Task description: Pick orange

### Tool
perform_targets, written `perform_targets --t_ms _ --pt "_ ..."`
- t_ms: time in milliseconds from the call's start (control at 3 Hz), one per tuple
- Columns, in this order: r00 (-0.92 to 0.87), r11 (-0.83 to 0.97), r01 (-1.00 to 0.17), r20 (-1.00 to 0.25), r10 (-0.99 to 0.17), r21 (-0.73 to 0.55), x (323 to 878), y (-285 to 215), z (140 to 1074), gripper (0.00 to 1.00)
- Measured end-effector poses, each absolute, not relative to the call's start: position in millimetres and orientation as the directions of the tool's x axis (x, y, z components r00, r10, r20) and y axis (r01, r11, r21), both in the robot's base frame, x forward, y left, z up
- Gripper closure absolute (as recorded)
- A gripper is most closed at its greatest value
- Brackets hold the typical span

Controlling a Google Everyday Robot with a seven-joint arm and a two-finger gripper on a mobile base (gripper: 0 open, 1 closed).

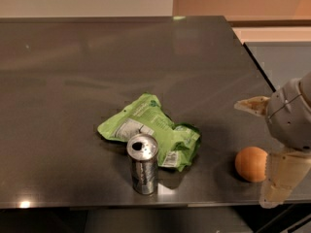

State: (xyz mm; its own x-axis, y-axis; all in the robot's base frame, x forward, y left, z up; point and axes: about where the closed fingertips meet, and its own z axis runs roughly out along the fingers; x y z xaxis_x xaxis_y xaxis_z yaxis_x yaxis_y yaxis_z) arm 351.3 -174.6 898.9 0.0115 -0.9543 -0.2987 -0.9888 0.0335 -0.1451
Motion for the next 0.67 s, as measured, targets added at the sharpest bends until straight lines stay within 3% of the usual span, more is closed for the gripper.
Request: perform_targets --t_ms 667 --pt "0.027 0.017 -0.99 -0.311 -0.95 -0.137 353.6 -182.5 869.2 0.0"
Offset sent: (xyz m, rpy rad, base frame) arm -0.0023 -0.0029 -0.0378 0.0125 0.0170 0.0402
